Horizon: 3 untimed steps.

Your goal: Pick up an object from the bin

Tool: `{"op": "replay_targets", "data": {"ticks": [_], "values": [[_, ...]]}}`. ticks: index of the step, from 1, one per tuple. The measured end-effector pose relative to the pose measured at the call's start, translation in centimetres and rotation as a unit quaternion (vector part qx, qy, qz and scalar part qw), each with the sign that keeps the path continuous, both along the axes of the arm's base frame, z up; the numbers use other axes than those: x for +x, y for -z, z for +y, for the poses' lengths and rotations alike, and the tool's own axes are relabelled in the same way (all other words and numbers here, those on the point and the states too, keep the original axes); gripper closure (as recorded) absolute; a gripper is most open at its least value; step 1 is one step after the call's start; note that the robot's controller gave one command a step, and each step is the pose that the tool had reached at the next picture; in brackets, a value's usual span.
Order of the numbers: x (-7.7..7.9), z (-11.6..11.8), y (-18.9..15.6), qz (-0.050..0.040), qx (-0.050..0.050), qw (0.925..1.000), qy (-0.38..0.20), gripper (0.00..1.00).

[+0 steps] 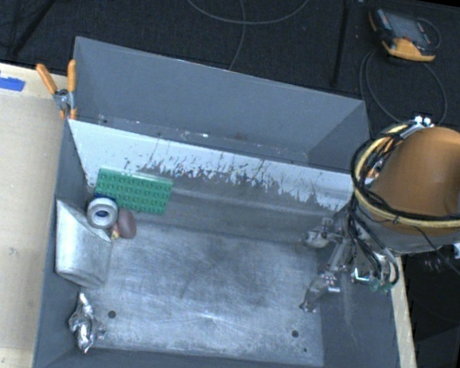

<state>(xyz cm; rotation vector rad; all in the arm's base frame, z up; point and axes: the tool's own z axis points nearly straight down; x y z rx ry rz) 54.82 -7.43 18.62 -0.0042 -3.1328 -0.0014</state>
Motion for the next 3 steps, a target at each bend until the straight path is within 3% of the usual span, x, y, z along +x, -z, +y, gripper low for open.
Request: {"op": "replay_targets", "data": {"ticks": [1, 2, 3], "values": [[-8.2, -3.4, 6.3, 0.0023, 0.001, 1.0, -0.007, 0.0], [-6.5, -7.8, 11.6, -0.0076, 0.0, 1.0, -0.002, 0.0], [-7.7, -8.0, 3.4, -0.0073, -0.001, 0.9999, -0.008, 0.0]]}}
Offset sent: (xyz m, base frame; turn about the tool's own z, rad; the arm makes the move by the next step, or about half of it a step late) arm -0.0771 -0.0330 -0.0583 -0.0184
